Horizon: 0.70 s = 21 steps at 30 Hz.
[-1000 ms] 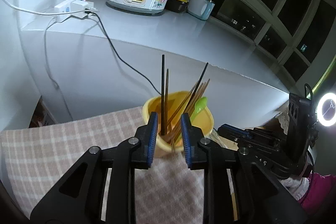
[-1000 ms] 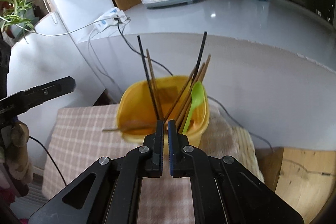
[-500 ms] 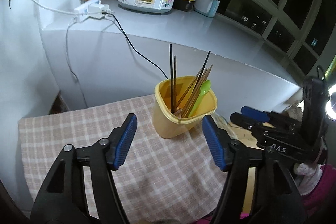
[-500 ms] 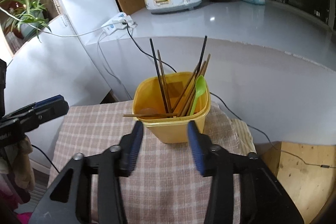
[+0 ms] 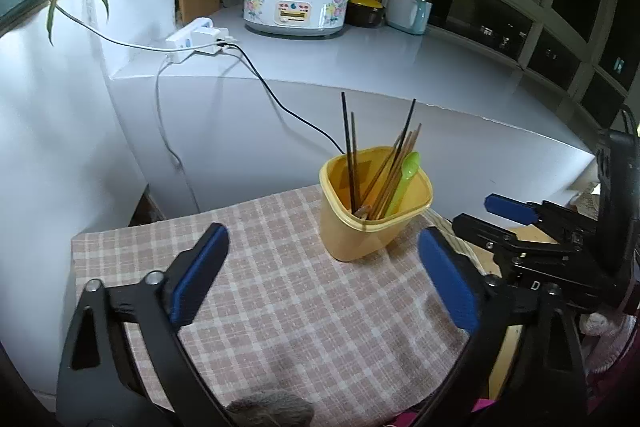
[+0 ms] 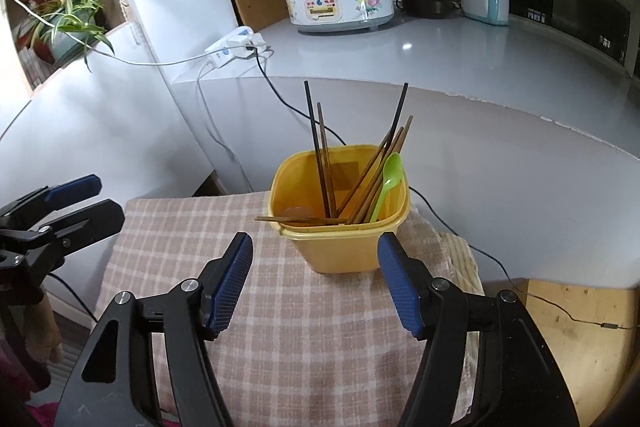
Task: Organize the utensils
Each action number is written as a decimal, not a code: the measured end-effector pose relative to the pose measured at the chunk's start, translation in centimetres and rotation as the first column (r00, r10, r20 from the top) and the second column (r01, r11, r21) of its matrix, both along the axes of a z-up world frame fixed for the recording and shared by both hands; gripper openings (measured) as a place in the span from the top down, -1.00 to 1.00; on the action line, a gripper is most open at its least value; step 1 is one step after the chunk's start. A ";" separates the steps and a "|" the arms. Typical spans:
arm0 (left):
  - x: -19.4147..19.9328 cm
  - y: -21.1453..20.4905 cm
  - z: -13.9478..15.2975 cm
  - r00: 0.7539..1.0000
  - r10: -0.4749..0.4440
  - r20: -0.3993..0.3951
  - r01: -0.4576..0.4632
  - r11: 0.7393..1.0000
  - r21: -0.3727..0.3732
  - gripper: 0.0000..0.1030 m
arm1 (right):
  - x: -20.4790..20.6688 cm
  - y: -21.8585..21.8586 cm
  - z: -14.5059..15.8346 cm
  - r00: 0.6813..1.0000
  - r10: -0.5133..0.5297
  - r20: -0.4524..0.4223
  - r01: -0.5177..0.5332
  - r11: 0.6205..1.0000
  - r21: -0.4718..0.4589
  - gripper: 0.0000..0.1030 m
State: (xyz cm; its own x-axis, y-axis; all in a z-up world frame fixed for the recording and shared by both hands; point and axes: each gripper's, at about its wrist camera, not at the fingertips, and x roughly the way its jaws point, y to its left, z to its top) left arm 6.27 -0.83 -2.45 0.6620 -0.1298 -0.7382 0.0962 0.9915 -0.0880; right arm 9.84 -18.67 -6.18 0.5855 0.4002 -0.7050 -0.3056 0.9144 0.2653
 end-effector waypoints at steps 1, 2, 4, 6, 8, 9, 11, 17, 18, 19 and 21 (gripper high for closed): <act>0.0 0.0 0.1 1.000 0.003 0.002 -0.003 1.000 0.004 -0.94 | -0.1 -0.1 0.1 1.000 -0.004 0.004 0.004 1.000 -0.003 -0.25; -0.1 0.0 0.1 1.000 0.005 0.005 -0.005 1.000 0.005 -0.95 | -0.1 -0.1 0.2 1.000 -0.008 0.008 0.008 1.000 -0.007 -0.25; -0.1 0.2 0.2 1.000 0.010 0.005 -0.010 1.000 -0.001 -0.95 | -0.2 -0.2 0.2 1.000 -0.014 0.010 0.014 1.000 -0.005 -0.25; -0.1 0.3 0.3 1.000 0.016 0.008 -0.016 1.000 0.001 -0.98 | -0.3 -0.3 0.3 1.000 -0.021 0.010 0.021 1.000 -0.002 -0.25; -0.1 0.2 0.3 1.000 0.026 0.006 -0.026 1.000 0.012 -0.99 | -0.3 -0.4 0.2 1.000 -0.027 0.007 0.027 1.000 0.004 -0.25; -0.2 0.2 0.3 1.000 0.030 0.004 -0.030 0.999 0.019 -0.99 | -0.4 -0.5 0.2 1.000 -0.029 0.006 0.029 1.000 0.006 -0.25; -0.2 0.1 0.3 0.999 0.041 0.004 -0.041 0.998 0.039 -0.99 | -0.4 -0.5 0.1 0.999 -0.034 0.003 0.034 0.999 0.013 -0.25; -0.4 0.2 0.7 0.998 0.062 0.026 -0.063 0.997 0.051 -0.99 | -0.5 -0.7 0.4 0.999 -0.048 0.017 0.048 0.998 0.029 -0.25; -0.4 0.3 0.7 0.998 0.063 0.025 -0.064 0.997 0.045 -0.99 | -0.4 -0.7 0.5 0.999 -0.049 0.018 0.049 0.998 0.031 -0.25; -0.4 0.4 0.7 0.998 0.064 0.024 -0.065 0.997 0.041 -0.99 | -0.4 -0.7 0.5 0.999 -0.050 0.018 0.050 0.998 0.031 -0.25; -0.4 0.5 0.8 0.998 0.064 0.026 -0.065 0.997 0.038 -0.99 | -0.4 -0.7 0.5 0.998 -0.054 0.021 0.053 0.998 0.034 -0.25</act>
State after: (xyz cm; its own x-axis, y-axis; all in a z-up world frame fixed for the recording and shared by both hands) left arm 5.84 -0.35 -1.63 0.6860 -0.0576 -0.7253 0.0337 0.9983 -0.0475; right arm 9.41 -19.38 -5.63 0.6217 0.3912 -0.6786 -0.2626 0.9203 0.2900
